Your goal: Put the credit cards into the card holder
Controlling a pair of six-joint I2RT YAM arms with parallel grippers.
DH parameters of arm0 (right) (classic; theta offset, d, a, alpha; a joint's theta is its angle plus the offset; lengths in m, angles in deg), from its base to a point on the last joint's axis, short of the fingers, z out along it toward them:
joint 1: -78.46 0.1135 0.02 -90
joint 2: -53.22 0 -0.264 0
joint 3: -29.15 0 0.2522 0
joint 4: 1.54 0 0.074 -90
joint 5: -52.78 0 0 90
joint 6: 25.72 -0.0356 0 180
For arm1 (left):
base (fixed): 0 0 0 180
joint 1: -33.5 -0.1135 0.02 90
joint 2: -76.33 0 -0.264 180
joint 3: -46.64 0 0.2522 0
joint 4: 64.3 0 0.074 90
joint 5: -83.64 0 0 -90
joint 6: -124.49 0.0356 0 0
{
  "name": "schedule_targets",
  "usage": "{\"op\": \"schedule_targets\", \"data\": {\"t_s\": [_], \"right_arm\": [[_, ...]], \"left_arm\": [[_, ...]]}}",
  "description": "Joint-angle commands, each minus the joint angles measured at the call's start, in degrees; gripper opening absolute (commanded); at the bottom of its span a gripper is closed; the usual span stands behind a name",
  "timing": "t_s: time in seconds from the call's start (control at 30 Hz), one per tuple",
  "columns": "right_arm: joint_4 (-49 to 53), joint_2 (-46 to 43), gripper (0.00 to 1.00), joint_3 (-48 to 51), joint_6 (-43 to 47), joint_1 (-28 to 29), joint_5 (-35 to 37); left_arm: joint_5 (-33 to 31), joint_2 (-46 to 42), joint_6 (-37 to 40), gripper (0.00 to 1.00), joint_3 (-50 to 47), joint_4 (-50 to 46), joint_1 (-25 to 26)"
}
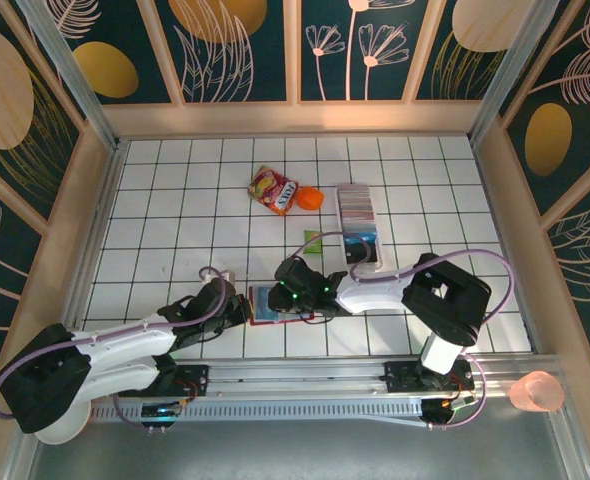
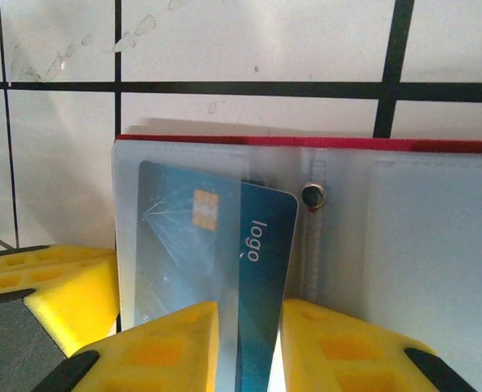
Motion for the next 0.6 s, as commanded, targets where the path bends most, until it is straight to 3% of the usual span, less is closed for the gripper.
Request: {"op": "schedule_targets", "data": {"t_s": [0.0, 0.27, 0.57], "right_arm": [[-1.27, -0.24, 0.25, -0.71, 1.10, 0.87, 1.93], [-6.90, 0.40, 0.34, 0.58, -0.29, 0.81, 0.91], [-8.10, 1.26, 0.34, -0.44, 0.20, 0.52, 0.14]], "left_arm": [[-0.14, -0.10, 0.85, 0.05, -1.37, -2.60, 0.29], [-1.43, -0.66, 0.24, 0.10, -1.45, -2.94, 0.32], [-3.71, -1.74, -1.03, 0.15, -0.65, -3.84, 0.32]]}}
